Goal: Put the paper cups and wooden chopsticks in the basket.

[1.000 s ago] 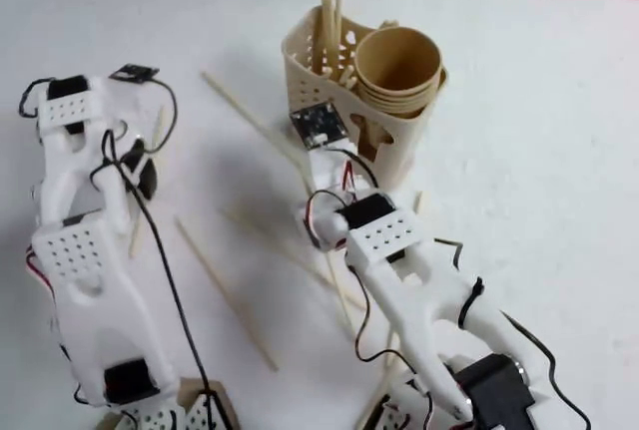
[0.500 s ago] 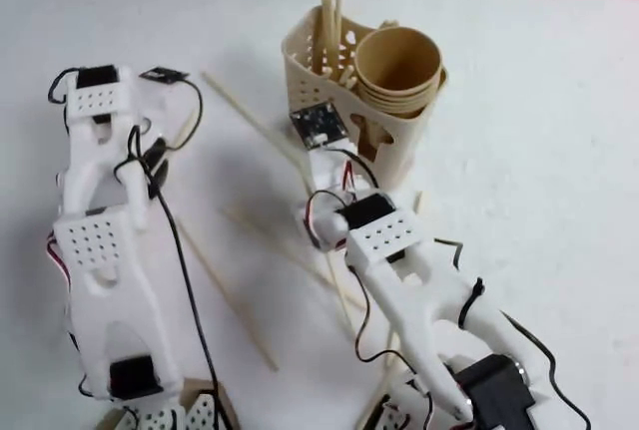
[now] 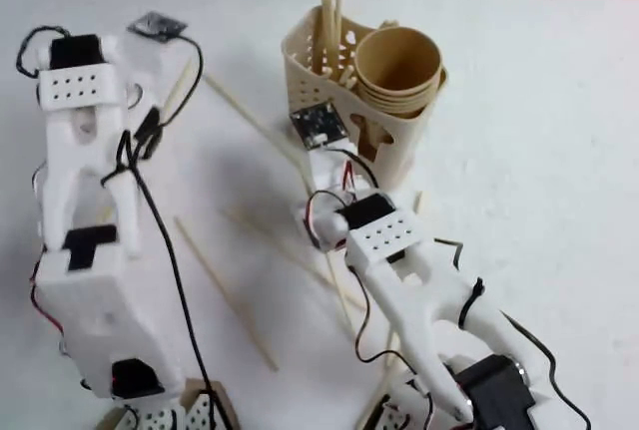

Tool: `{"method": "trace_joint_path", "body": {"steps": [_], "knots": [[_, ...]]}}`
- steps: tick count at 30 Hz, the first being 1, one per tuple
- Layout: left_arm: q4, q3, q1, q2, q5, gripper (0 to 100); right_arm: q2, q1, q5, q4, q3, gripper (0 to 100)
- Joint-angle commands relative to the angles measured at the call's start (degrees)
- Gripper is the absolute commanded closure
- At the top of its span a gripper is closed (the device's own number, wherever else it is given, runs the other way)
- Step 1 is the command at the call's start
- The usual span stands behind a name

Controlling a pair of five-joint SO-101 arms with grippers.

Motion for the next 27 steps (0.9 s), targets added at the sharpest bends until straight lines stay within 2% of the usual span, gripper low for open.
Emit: {"method": "trace_joint_path", "body": {"steps": [1, 6, 14, 21, 27], "knots": [[-0.09, -0.35, 1.01, -13.14, 2.20, 98, -5.32, -1.10, -0.62, 1.98, -0.44, 98.1], [-0.97, -2.11, 4.53, -24.04, 4.92, 98, -6.37, -1.01, -0.62, 1.27, 1.14, 98.1], [-2.37, -13.71, 12.53, -28.18, 11.69, 98, -6.37, -1.01, -0.26, -11.03, 8.88, 98.1], [-11.43, -19.78, 18.42, -28.18, 20.57, 98, -6.37, -1.01, -0.18, -12.70, 10.11, 98.1], [-24.70, -19.52, 22.90, -28.18, 27.16, 98, -6.37, -1.10, -0.09, -12.88, 10.73, 98.1]]}}
